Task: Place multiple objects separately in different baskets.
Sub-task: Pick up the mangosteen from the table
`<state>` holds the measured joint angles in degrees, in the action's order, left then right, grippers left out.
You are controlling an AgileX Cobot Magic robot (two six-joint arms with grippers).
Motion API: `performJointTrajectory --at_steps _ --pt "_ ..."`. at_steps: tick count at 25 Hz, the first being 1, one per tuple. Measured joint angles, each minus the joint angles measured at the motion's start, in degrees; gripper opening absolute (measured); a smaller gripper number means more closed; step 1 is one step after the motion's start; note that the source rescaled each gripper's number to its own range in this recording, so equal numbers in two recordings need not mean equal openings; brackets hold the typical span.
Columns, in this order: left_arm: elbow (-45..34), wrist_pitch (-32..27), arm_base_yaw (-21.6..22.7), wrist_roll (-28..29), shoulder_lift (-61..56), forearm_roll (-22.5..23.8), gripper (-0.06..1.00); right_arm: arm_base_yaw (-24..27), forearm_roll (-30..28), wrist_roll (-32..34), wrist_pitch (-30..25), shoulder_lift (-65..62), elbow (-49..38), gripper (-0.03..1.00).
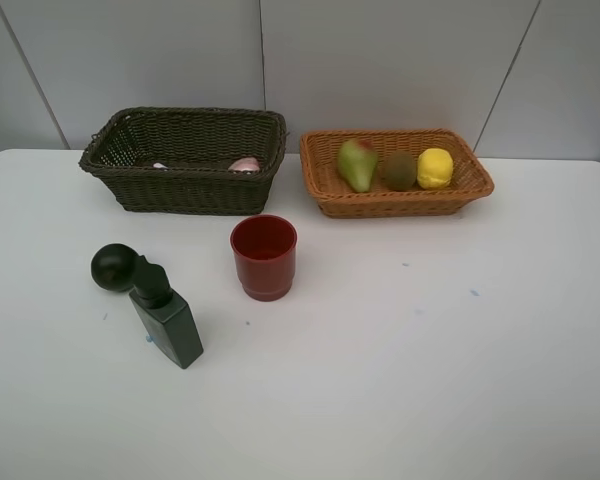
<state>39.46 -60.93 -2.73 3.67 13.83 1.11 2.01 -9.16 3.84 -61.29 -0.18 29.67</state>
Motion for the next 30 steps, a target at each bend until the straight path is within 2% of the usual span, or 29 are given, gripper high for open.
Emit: performJointTrajectory --at_steps 3,9,17,30 --pt "7.0 0.4 0.0 -3.0 10.5 -0.5 1.0 0.0 0.0 0.0 0.0 0.0 0.0 1.0" --pt "13.5 0.9 0.0 -5.7 24.7 -1.7 1.0 0.0 0.0 0.0 0.0 0.0 0.0 1.0" --pt "14.4 1.5 0.0 -5.8 43.2 -3.9 1.0 0.0 0.0 0.0 0.0 0.0 0.0 1.0" --pt "14.4 11.3 0.0 -5.9 61.1 -4.9 1.0 0.0 0.0 0.0 0.0 0.0 0.0 1.0"
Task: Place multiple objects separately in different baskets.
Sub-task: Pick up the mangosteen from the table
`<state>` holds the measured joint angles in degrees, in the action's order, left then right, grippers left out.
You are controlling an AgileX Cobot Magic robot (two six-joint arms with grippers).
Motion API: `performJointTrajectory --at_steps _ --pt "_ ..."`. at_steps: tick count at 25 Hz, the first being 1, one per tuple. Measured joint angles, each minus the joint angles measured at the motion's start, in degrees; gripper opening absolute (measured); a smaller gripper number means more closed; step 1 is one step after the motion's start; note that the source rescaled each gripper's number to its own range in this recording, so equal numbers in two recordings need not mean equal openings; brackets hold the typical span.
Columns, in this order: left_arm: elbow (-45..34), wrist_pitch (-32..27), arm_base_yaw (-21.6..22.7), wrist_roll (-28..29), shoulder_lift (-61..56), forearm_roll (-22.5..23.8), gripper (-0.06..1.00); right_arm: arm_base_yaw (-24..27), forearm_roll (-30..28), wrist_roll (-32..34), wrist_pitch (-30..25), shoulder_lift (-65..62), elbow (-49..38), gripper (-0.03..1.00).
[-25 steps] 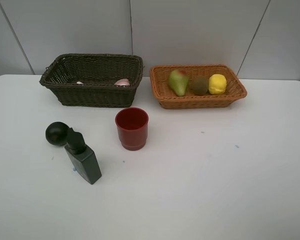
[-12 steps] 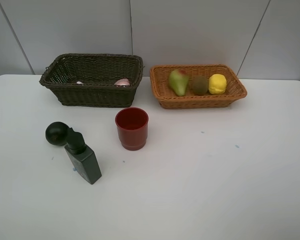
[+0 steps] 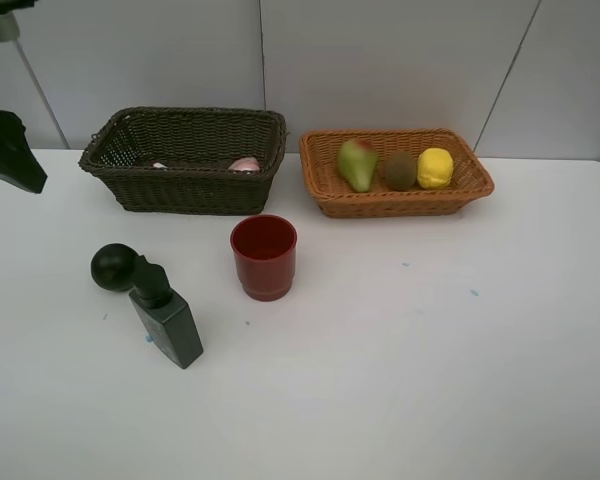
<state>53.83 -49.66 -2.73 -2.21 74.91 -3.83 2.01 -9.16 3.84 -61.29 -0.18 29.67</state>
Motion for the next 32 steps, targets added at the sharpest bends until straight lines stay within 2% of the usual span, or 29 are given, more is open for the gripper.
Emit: performJointTrajectory --at_steps 5,15,27,32 --pt "0.0 2.0 0.0 -0.8 5.8 -0.2 1.0 0.0 0.0 0.0 0.0 0.0 0.0 1.0" --pt "0.0 8.8 -5.1 -1.5 17.9 -0.9 1.0 0.0 0.0 0.0 0.0 0.0 0.0 1.0" --pt "0.0 14.3 -5.4 -1.8 26.5 -1.7 1.0 0.0 0.0 0.0 0.0 0.0 0.0 1.0" --pt "0.0 14.7 -5.4 -3.4 28.8 -1.7 1.0 0.0 0.0 0.0 0.0 0.0 0.0 1.0"
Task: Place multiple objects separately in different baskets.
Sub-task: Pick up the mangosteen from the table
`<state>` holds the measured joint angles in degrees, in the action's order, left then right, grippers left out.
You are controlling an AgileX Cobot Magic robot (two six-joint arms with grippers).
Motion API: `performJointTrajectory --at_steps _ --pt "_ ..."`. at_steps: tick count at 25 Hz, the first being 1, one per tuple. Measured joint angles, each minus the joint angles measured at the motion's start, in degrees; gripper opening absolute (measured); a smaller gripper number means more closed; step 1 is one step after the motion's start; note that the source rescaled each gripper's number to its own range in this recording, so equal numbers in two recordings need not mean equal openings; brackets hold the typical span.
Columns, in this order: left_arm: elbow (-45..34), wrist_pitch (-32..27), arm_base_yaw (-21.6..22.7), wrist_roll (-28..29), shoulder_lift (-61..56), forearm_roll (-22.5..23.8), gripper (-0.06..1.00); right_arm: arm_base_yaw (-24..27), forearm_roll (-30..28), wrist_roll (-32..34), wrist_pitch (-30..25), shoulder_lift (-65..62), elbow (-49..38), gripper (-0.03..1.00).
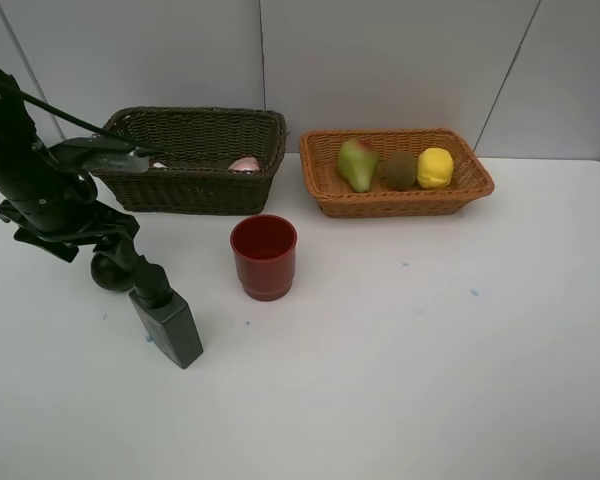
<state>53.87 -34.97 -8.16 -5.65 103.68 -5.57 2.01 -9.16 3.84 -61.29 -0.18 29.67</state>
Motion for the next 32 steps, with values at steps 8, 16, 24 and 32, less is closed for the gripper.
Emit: performJointTrajectory --at_steps 8,16,24,32 --pt "0.0 2.9 0.0 -1.1 3.0 -0.5 1.0 0.0 0.0 0.0 0.0 0.0 0.0 1.0" --pt "0.0 5.4 -0.1 -2.4 5.8 -1.7 1.0 0.0 0.0 0.0 0.0 0.0 0.0 1.0" --pt "0.0 8.2 -1.3 -2.6 6.9 -2.8 1.0 0.0 0.0 0.0 0.0 0.0 0.0 1.0" --pt "0.0 8.6 -1.5 -2.6 6.9 -3.0 0.96 0.0 0.0 0.0 0.0 0.0 0.0 1.0"
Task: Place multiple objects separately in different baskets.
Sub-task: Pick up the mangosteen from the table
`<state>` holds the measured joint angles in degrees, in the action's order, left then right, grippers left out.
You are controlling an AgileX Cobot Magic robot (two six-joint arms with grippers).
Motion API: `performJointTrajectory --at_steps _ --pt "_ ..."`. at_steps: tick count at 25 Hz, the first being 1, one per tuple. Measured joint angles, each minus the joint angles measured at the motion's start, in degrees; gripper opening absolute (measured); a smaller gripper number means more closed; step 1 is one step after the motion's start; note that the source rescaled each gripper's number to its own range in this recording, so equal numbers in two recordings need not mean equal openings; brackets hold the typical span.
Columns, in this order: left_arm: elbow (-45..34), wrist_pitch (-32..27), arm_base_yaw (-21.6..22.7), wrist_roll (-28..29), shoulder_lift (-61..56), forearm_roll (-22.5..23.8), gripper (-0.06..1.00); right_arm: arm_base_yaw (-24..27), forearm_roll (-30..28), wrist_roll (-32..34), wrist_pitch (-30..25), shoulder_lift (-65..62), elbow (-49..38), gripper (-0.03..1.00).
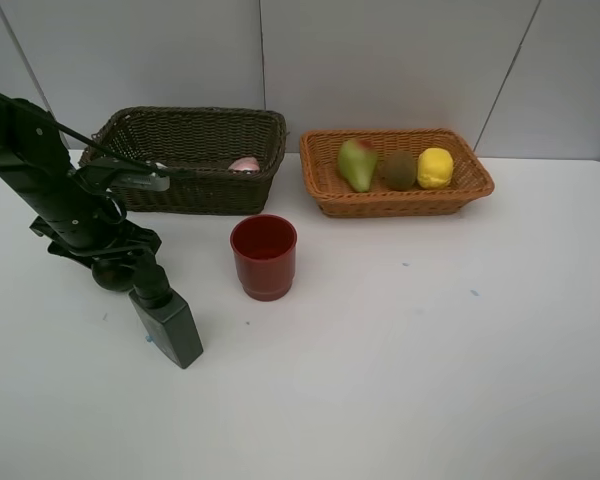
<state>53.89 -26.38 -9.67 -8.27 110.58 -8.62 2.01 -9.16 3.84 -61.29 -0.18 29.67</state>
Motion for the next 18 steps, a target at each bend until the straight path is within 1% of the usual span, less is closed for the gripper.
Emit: performJointTrajectory --at_steps 5,12,18 --pt "0.0 -0.7 0.0 0.0 0.0 0.0 0.86 0.0 0.0 0.0 0.0 0.0 0.0 1.0" --pt "0.1 -2.1 -0.2 0.0 0.0 -0.1 0.86 0.0 0.0 0.0 0.0 0.0 0.0 1.0" --pt "0.1 -2.0 -0.2 0.0 0.0 -0.1 0.86 0.0 0.0 0.0 0.0 0.0 0.0 1.0"
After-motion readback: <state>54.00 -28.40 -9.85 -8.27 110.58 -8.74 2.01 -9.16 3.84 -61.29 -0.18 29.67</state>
